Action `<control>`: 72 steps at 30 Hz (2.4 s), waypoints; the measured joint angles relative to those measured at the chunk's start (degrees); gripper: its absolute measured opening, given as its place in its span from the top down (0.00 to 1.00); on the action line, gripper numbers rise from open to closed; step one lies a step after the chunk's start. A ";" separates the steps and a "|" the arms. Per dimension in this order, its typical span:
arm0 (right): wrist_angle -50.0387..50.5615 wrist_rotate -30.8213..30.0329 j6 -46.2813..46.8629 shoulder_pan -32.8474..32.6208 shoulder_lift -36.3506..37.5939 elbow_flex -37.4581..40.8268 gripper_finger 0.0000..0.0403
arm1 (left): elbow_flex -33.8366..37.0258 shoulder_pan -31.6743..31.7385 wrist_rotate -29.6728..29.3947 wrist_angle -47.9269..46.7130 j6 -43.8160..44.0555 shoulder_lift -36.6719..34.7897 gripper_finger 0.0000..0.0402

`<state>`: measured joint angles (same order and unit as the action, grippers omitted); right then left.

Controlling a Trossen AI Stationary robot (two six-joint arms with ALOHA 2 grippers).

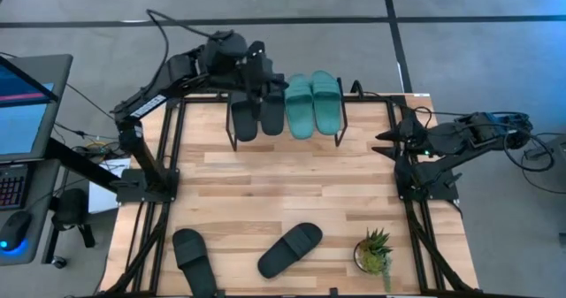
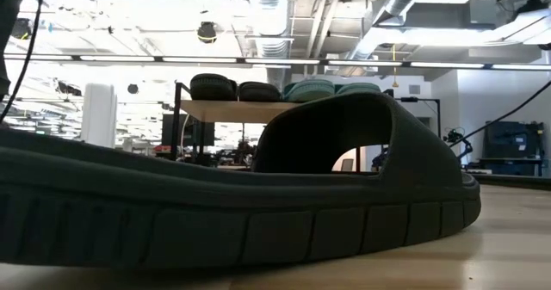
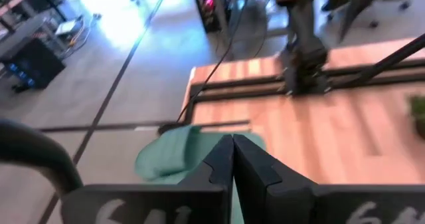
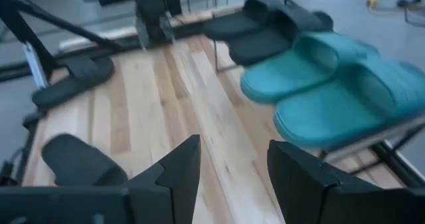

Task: Pick and place slides into the shelf
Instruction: Put the black slipper under the shelf

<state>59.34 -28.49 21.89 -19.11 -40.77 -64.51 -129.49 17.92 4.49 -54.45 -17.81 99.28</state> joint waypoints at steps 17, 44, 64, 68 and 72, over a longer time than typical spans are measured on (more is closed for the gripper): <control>-6.00 3.61 -2.93 0.00 0.36 0.00 0.60 | 0.04 -21.85 -18.37 -11.65 13.08 -6.13 1.00; -16.36 17.03 -4.31 -0.02 -5.30 -0.01 0.60 | 31.76 -65.47 -58.64 -35.61 86.21 -6.02 1.00; -29.78 17.79 -8.63 -0.02 -15.26 0.02 0.60 | 47.65 -59.23 -50.21 3.36 43.21 -6.04 1.00; -29.18 18.23 -10.09 -0.84 -11.86 0.00 0.60 | 48.06 -56.49 -45.01 10.25 34.28 -3.65 1.00; -27.13 18.15 -9.77 -2.85 -8.82 0.00 0.60 | 47.91 -54.18 -41.59 13.31 25.97 -0.17 1.00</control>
<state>32.22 -10.34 12.12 -21.96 -49.60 -64.51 -81.58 -36.27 -37.10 -41.14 8.16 99.11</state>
